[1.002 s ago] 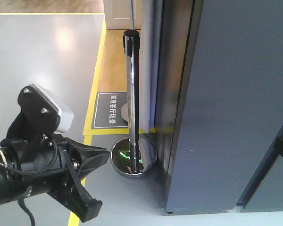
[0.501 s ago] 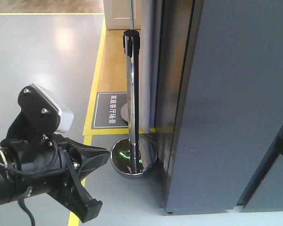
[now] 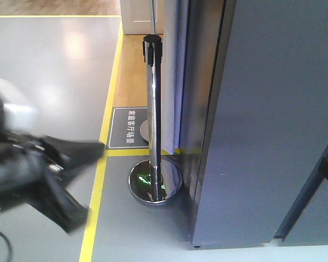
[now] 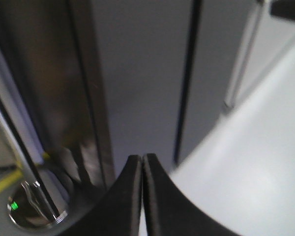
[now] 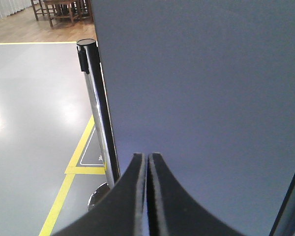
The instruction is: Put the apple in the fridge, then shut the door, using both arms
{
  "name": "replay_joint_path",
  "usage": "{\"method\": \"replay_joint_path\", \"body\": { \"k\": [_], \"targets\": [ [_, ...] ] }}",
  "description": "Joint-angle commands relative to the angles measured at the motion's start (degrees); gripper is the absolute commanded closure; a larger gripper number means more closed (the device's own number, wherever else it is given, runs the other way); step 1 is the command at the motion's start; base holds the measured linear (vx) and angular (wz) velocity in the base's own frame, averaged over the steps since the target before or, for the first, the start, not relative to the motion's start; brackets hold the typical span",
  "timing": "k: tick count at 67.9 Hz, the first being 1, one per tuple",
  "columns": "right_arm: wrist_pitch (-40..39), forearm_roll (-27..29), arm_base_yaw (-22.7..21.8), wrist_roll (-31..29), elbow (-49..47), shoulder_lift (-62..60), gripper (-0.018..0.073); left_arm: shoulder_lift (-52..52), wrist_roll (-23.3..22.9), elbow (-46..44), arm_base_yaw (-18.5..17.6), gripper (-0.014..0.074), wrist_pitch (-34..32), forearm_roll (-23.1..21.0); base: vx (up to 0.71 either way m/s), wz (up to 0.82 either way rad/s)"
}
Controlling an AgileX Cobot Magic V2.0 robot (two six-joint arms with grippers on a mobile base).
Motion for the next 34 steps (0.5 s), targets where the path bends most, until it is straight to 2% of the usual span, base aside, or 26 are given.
{"method": "replay_joint_path", "body": {
  "k": [1,15,34],
  "targets": [
    [1.2,-1.4,0.1,-0.5,-1.4,0.0,0.0561,-4.6,-0.5,1.7,5.1,0.0602,-7.5,0.2,0.0,0.0],
    [1.2,-1.4,0.1,-0.5,-1.4,0.0,0.0561,-19.0,-0.5,13.7,18.5,0.0602,-7.8,0.2,0.0,0.0],
    [1.2,-1.4,0.1,-0.5,-1.4,0.0,0.0561,-42.0,-0.8,31.9,33.7,0.0602,-8.0,0.5,0.0,0.0]
  ]
}}
